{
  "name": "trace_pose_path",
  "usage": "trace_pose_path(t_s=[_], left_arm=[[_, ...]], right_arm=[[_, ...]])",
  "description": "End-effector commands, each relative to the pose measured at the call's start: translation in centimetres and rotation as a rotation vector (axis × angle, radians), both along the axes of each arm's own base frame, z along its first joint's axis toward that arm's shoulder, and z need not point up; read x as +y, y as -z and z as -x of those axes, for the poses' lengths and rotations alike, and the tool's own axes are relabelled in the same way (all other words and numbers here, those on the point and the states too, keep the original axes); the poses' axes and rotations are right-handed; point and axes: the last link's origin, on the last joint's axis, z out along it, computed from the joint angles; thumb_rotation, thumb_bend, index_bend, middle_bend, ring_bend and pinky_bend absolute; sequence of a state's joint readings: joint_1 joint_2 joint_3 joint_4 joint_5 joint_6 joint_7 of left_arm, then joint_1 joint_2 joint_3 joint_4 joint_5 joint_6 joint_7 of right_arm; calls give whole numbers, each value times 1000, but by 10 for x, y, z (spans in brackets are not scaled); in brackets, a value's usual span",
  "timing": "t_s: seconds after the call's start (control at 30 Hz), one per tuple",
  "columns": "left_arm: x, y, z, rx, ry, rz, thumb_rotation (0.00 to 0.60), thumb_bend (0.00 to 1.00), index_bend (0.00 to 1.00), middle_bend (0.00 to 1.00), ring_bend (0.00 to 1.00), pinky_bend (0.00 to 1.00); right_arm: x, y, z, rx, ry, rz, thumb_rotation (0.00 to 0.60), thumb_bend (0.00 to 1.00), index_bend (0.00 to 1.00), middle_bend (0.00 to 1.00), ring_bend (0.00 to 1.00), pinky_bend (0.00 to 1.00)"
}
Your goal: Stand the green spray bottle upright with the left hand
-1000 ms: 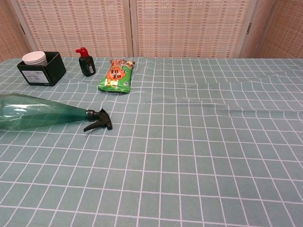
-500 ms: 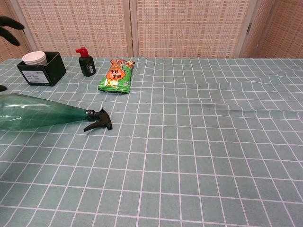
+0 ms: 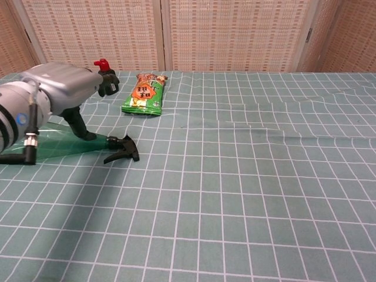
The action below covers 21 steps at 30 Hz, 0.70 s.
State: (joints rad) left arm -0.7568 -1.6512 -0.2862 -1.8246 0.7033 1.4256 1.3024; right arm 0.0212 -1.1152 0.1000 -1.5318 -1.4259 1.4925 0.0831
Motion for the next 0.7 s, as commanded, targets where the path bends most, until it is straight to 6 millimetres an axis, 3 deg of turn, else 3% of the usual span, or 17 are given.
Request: trace_pose_path(t_s=[0.03, 0.37, 0.7], left_arm=[[12, 11, 0, 75, 29, -45, 600, 186, 34, 207, 94, 116], [22, 33, 28, 200, -54, -33, 600, 188, 67, 246, 135, 142], [23, 54, 21, 196, -78, -18, 600, 187, 53, 253, 137, 138]], right_arm=[[0, 0, 1, -1, 2, -6, 600, 0, 168, 177, 0, 0], [-2, 0, 0, 3, 10, -22, 600, 0, 167, 177, 0, 0], [-2, 0, 1, -5, 19, -32, 600, 0, 166, 177, 0, 0]])
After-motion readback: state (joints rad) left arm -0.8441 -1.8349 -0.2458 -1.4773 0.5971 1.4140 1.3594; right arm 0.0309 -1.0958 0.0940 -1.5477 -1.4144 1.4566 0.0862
